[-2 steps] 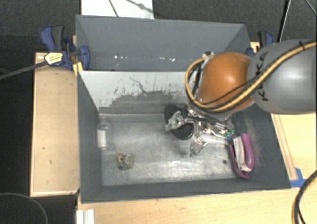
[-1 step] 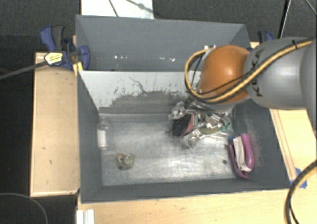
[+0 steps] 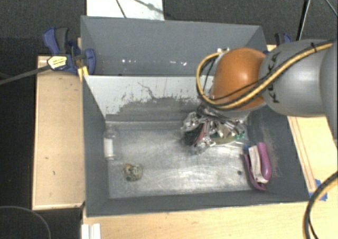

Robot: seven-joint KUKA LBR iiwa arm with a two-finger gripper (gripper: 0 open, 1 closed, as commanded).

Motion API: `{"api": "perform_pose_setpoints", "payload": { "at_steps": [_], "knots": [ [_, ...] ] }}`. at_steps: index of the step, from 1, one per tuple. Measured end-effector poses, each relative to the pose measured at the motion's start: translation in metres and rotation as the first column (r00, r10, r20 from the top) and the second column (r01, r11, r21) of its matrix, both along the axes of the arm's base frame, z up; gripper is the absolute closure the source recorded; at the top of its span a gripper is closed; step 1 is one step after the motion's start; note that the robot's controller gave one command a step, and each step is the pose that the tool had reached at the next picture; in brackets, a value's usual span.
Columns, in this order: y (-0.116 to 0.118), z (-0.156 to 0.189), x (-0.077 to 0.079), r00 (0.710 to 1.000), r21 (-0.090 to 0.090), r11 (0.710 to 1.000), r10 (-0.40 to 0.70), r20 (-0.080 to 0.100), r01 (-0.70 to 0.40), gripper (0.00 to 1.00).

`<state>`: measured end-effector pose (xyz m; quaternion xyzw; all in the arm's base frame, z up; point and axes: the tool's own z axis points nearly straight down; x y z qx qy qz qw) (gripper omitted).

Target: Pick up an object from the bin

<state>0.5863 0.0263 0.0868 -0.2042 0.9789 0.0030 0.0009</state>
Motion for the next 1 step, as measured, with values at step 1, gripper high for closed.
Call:
{"api": "perform_pose_setpoints", "payload": {
  "at_steps": [1],
  "knots": [
    [0.0237, 0.1136, -0.0048, 0.998, -0.003, 0.998, -0.062, 0.010, 0.062, 1.00]
  ]
}}
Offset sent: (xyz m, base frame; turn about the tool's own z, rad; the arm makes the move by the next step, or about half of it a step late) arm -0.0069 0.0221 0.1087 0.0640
